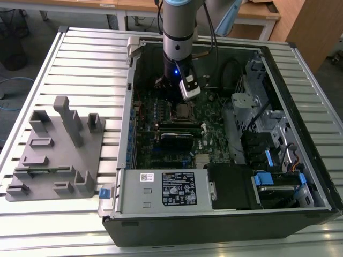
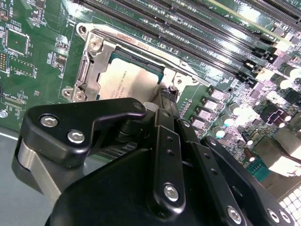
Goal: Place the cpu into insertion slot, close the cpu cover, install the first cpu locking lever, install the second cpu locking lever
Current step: 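Close the cpu cover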
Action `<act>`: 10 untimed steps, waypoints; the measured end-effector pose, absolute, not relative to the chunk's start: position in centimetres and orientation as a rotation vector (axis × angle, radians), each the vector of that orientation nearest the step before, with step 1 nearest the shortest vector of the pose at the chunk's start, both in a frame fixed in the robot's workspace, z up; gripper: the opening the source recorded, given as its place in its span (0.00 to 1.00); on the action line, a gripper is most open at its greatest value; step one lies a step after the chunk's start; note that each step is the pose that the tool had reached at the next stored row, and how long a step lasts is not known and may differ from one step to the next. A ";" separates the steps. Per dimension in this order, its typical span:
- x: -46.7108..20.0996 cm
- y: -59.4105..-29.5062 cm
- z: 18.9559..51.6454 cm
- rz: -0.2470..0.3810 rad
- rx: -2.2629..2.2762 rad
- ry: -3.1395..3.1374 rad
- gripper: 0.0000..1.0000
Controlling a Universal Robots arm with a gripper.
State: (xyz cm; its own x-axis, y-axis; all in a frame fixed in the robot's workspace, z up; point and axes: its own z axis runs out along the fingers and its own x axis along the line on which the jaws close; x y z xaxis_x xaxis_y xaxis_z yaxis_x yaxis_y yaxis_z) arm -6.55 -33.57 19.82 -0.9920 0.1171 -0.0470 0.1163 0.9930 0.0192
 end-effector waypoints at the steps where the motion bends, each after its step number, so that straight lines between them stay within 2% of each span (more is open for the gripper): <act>1: -6.5 -33.6 19.9 0.026 0.181 3.088 0.10; 10: -6.6 -33.6 21.0 0.024 0.181 3.089 0.10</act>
State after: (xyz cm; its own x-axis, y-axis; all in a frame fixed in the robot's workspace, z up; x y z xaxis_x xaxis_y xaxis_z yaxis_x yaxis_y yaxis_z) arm -6.56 -33.58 20.99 -0.9920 0.1171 -0.0467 0.1164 0.9930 0.0184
